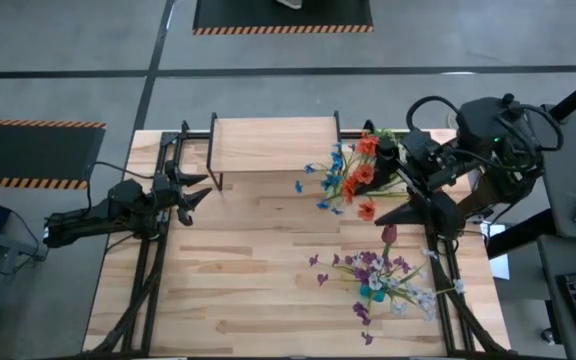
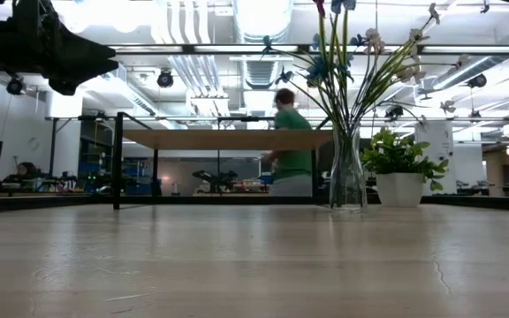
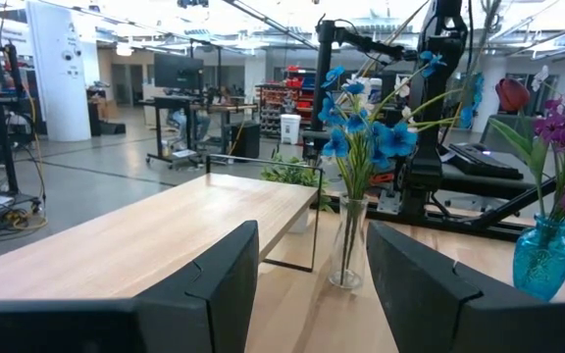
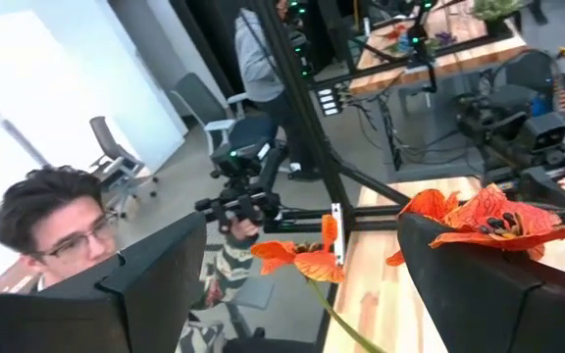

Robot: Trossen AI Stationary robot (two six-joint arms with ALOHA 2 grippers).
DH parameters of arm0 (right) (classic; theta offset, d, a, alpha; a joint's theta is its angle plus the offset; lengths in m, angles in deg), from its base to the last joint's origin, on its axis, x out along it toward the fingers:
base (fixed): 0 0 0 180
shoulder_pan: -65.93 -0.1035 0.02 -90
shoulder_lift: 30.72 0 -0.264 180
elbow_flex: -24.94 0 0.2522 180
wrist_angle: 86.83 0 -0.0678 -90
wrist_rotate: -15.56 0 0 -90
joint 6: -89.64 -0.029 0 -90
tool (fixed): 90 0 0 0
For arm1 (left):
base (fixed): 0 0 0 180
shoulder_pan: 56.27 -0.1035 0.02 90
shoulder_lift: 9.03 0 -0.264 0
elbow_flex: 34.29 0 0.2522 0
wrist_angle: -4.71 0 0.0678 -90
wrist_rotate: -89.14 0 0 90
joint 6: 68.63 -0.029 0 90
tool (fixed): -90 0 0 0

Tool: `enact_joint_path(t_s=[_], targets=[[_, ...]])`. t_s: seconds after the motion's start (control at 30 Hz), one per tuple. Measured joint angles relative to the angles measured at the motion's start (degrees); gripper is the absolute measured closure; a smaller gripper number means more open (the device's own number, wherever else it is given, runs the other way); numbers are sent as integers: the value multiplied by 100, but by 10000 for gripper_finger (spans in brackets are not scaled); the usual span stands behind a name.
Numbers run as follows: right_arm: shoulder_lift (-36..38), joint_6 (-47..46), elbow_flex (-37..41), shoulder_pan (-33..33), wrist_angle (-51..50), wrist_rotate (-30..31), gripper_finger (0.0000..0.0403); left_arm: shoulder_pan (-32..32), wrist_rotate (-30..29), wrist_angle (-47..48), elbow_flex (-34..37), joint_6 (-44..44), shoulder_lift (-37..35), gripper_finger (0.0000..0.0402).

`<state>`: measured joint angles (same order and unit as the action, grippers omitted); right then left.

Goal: Pick and place flowers into a vace then onto a shelf
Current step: Adjust the orange flowers on the transparent flower vase

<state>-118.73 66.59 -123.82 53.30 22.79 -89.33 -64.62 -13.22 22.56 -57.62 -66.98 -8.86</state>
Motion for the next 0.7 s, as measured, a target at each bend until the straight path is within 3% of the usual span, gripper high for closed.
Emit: enact_joint_path(t_s=[0.7], targets=[[111, -629, 0, -468, -423, -15, 74, 1, -7, -3, 0, 1, -1, 226]])
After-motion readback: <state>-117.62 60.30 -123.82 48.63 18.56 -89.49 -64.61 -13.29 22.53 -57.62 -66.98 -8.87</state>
